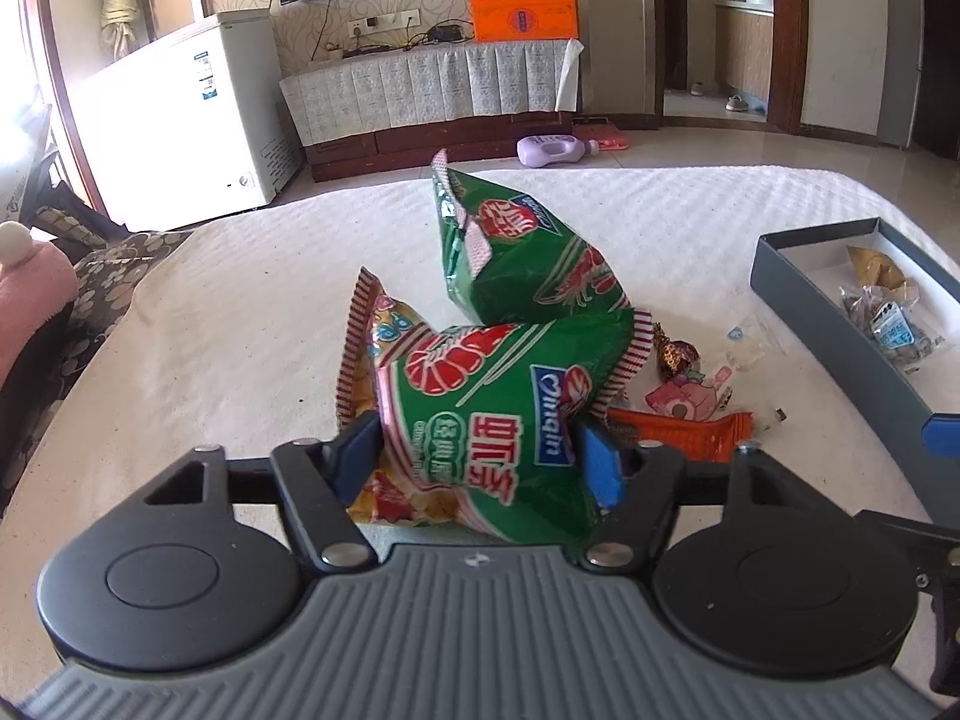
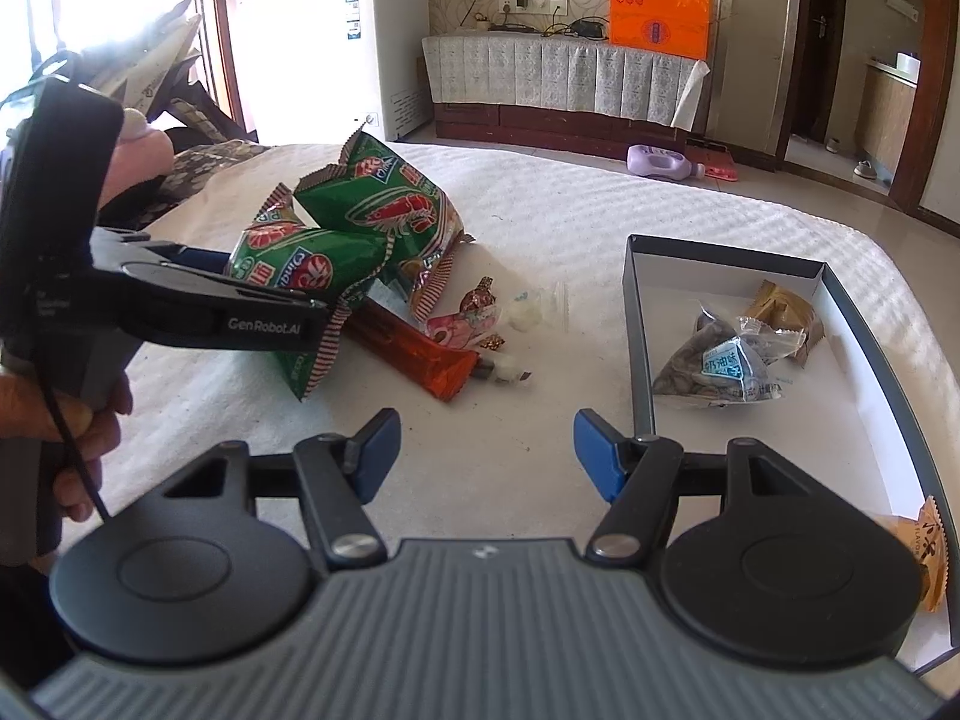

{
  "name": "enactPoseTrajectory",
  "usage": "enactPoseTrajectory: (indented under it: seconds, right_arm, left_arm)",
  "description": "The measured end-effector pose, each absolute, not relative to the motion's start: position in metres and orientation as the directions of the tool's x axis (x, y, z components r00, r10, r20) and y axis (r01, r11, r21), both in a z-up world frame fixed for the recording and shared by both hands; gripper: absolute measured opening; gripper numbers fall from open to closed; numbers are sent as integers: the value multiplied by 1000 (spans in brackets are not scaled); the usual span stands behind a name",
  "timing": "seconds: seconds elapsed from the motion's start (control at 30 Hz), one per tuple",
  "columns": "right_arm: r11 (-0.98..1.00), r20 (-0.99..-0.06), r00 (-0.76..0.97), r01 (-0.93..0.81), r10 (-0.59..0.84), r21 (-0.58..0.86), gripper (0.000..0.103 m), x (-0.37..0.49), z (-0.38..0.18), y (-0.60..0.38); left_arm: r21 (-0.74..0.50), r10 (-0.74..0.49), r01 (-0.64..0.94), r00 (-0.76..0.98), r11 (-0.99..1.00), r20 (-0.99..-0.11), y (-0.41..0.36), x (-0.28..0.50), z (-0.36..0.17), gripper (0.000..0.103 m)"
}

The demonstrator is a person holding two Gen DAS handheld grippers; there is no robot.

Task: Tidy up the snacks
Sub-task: 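Close left tool on green Qinqin bag while right tool reaches orange candy bar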

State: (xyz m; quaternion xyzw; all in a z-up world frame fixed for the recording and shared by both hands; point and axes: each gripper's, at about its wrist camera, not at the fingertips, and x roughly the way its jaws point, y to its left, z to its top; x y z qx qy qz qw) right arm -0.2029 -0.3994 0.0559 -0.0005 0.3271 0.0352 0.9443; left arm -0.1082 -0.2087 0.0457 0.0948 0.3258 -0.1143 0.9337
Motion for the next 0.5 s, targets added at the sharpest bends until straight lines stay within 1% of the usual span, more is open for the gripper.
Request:
enactPoseTrajectory:
  seconds: [0.13,0.23,0.37,0.47,0.5]
  right_arm:
    - [997,-604,793,-73,81,38,65,-200,57,-398]
    - [994,-584,804,-100,107,44,65,-198,56,-396]
    - [991,-572,811,-137,120,14,65,-195,54,-387]
    - [985,-576,804,-171,148,16,57,-187,51,-382]
    - [983,-580,799,-180,156,16,51,-184,50,-379]
  left_arm:
    - [57,-172,266,758,962,-629,-202,-109,50,69]
    - [46,-173,257,762,965,-623,-200,-110,54,69]
    - [50,-163,243,776,969,-610,-197,-113,60,69]
    - [46,-154,230,773,972,-615,-192,-112,61,69]
    - [42,-153,226,771,973,-618,-191,-112,61,69]
